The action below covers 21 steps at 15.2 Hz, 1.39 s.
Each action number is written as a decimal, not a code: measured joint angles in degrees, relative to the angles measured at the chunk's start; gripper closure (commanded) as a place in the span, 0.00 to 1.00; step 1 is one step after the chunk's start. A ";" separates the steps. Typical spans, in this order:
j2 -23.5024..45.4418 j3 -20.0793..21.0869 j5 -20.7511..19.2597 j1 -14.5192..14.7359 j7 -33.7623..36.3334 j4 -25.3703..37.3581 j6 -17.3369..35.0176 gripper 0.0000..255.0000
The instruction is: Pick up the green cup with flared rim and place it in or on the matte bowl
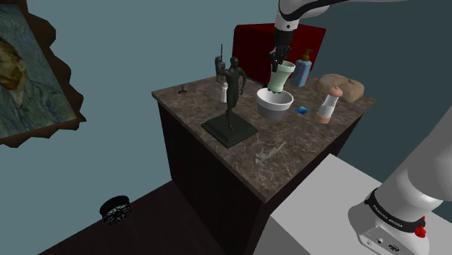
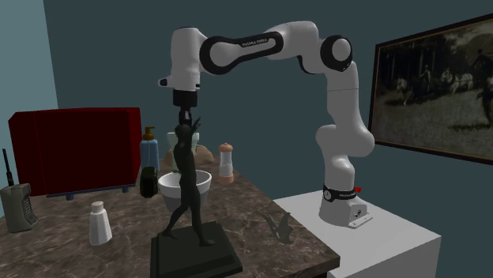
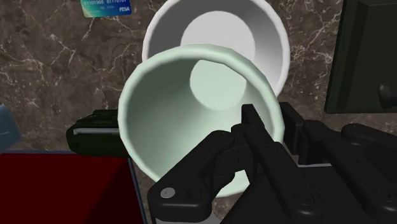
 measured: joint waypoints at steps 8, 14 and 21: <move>0.54 0.03 -0.09 0.03 0.40 -3.02 3.56 1.00; 0.51 0.03 -0.09 0.03 0.40 -3.07 3.62 0.00; -0.28 0.24 -0.01 0.29 0.36 1.49 -1.66 0.00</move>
